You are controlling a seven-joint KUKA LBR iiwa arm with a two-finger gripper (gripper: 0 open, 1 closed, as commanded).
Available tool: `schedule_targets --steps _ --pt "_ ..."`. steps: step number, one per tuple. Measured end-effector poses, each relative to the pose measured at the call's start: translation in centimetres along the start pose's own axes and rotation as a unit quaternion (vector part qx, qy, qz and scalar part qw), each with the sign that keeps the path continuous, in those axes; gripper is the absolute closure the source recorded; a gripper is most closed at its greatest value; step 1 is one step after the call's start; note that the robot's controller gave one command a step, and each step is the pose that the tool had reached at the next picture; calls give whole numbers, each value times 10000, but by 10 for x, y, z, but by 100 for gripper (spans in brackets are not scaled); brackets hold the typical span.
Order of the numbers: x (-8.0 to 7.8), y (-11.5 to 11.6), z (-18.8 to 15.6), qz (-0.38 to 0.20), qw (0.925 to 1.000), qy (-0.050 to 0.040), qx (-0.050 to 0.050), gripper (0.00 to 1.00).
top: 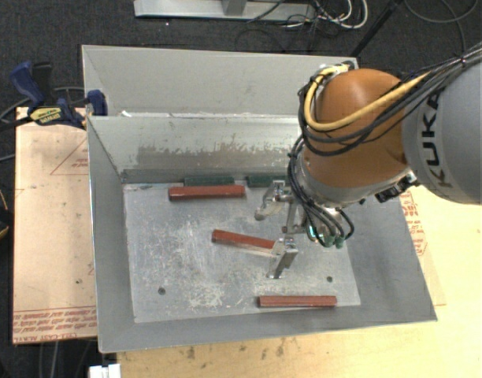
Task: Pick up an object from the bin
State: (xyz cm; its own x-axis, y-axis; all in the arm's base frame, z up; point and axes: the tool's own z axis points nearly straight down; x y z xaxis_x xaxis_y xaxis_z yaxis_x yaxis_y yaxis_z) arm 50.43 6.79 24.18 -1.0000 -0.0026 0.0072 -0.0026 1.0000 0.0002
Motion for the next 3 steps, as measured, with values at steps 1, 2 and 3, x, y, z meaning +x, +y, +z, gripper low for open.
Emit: schedule_targets --steps 1,2,3 --pt "-1 0 -4 13 10000 -36 -4 0" --pt "-9 1 38 -293 9995 -71 -4 0" --pt "-22 1 77 95 9999 -42 -5 0"
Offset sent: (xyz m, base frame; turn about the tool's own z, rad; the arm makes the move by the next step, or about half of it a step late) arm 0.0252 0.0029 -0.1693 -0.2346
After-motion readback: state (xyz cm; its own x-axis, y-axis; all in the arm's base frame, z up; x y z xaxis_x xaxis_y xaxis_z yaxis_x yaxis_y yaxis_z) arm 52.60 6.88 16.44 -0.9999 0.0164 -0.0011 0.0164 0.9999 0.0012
